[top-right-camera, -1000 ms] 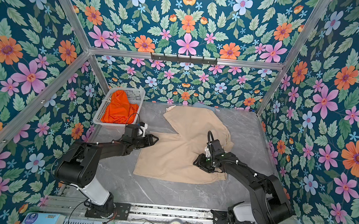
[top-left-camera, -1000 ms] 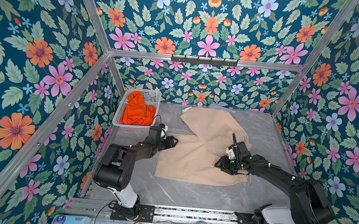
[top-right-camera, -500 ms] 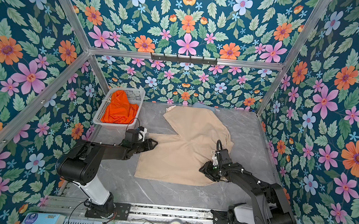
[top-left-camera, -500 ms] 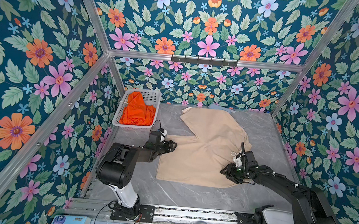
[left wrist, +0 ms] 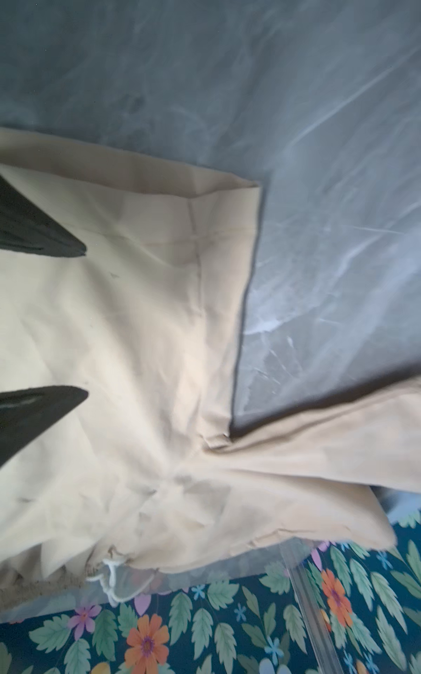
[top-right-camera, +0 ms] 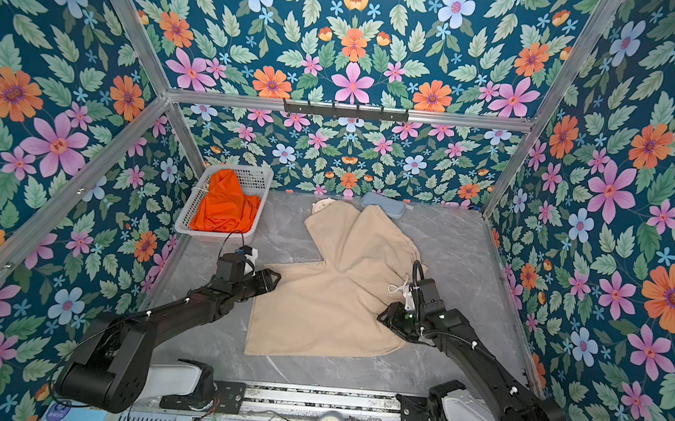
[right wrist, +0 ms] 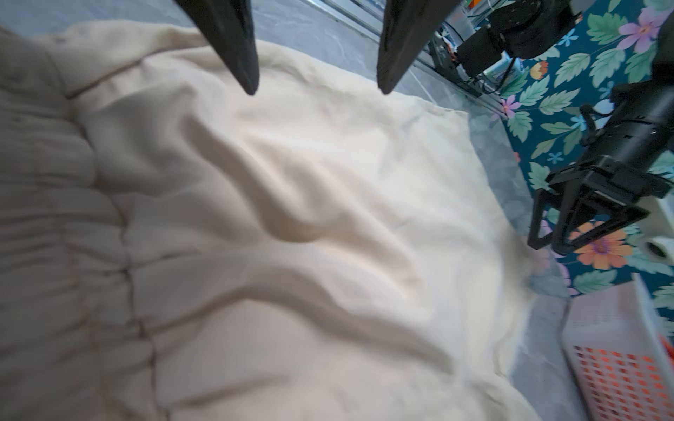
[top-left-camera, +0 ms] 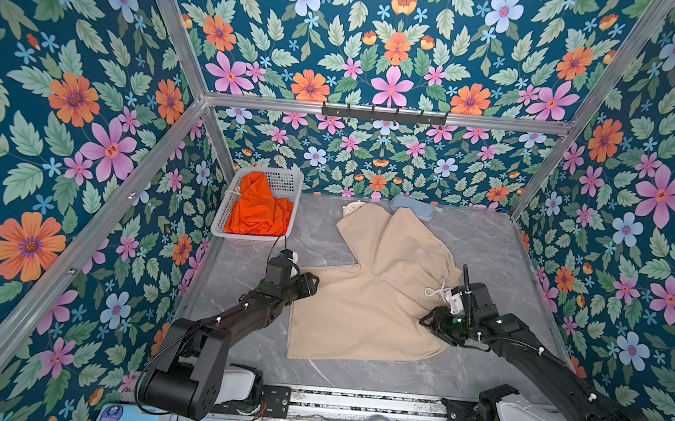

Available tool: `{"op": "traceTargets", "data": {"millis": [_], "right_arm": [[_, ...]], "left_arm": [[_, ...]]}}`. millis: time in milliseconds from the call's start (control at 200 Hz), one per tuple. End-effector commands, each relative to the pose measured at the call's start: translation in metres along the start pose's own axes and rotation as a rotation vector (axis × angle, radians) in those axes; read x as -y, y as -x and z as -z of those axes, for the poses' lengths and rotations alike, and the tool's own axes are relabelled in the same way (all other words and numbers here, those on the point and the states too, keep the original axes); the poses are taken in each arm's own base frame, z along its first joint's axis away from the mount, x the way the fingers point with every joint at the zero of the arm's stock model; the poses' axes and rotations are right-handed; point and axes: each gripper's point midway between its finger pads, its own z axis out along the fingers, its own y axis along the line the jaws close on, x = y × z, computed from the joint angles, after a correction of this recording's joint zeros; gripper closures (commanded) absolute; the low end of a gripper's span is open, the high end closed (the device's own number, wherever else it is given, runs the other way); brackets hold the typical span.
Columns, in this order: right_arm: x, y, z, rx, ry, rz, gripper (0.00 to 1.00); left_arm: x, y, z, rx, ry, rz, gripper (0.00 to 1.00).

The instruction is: Fold and stack the shorts

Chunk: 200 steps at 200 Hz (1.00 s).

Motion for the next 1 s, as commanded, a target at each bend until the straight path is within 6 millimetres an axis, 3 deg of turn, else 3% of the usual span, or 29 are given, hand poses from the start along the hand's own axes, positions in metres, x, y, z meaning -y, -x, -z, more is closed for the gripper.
{"op": "traceTargets", "data": {"millis": [0,90,205,310,455,595,790,900,995], "right_arm": [[0.0,0.019,0.012,0.023,-0.025,0.024,0.47],[-0.003,0.039,0.01,0.025,-0.011,0.019,0.47],[-0.003,0.056,-0.001,0.003,-0.018,0.028,0.48],[-0.001,0.06,-0.016,-0.027,-0.006,0.02,0.48],[0.02,0.05,-0.038,-0.076,-0.032,-0.019,0.49],[0.041,0.035,-0.045,-0.104,-0.082,-0.053,0.49],[0.064,0.005,-0.046,-0.138,-0.112,-0.114,0.49],[0.067,-0.008,-0.038,-0.14,-0.108,-0.123,0.49],[0.054,0.0,-0.02,-0.092,-0.102,-0.082,0.48]], "left_arm": [[0.016,0.009,-0.001,-0.011,-0.035,-0.022,0.42],[0.039,0.013,-0.011,-0.017,-0.081,-0.057,0.42],[0.054,0.002,-0.032,-0.06,-0.097,-0.096,0.42],[0.046,-0.013,-0.05,-0.107,-0.093,-0.063,0.42],[0.021,-0.035,-0.063,-0.164,-0.024,-0.048,0.42],[-0.003,-0.049,-0.055,-0.172,0.032,-0.019,0.42],[-0.035,-0.07,-0.03,-0.181,0.118,0.002,0.42],[-0.031,-0.074,-0.019,-0.187,0.093,-0.004,0.41],[-0.012,-0.054,-0.014,-0.148,0.045,-0.019,0.4]]}}
